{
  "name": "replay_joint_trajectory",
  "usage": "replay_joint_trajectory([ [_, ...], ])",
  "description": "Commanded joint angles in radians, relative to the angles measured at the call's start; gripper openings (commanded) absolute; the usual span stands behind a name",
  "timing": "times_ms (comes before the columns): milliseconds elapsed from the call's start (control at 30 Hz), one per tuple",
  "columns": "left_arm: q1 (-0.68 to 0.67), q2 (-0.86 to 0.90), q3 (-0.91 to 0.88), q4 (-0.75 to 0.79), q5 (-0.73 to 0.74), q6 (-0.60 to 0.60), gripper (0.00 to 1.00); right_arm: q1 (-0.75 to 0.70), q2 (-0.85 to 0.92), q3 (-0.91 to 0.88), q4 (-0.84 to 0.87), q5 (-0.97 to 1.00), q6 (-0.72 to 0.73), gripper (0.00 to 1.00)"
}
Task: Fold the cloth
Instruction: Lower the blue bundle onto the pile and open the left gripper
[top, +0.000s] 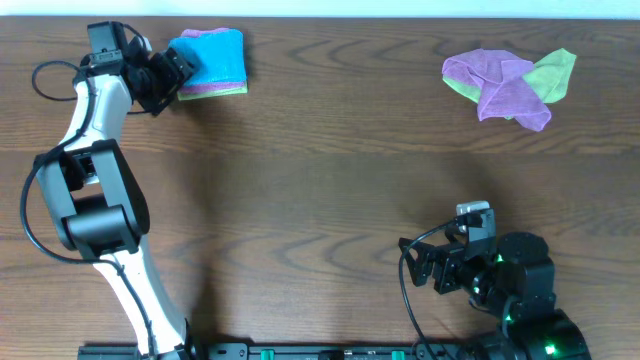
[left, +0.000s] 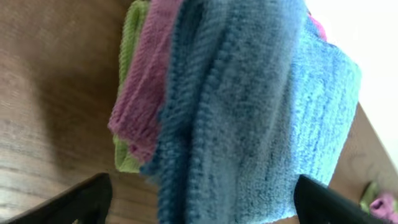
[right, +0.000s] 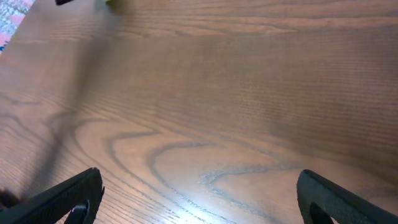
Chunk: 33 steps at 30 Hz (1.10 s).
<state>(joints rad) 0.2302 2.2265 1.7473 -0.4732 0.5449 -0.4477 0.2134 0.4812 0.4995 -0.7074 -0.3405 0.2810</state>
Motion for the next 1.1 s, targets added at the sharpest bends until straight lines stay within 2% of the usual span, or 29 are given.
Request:
replay_joint_trajectory([
  [0,0.015,-0.021,0.022,-0.013,-0.011,0.031,0.95,-0.006,-0.005,-0.004,0.0,0.003,0.011,0.99],
  [233,0.02,-0.116,0.022,-0.073,-0.042,0.068,0.95,-0.006,-0.005,-0.004,0.0,0.003,0.011,0.99],
  [600,0.018,-0.308,0.022,-0.28,-0.14,0.124,0.95,-0.006,-0.005,-0.004,0.0,0.003,0.011,0.99],
  [867,0.018,-0.438,0.022,-0.371,-0.159,0.198,0.95,-0.006,-0.005,-0.004,0.0,0.003,0.011,0.99],
  [1067,0.018,-0.483,0.022,-0.42,-0.16,0.201,0.95,-0.006,-0.005,-0.004,0.0,0.003,0.011,0.99],
])
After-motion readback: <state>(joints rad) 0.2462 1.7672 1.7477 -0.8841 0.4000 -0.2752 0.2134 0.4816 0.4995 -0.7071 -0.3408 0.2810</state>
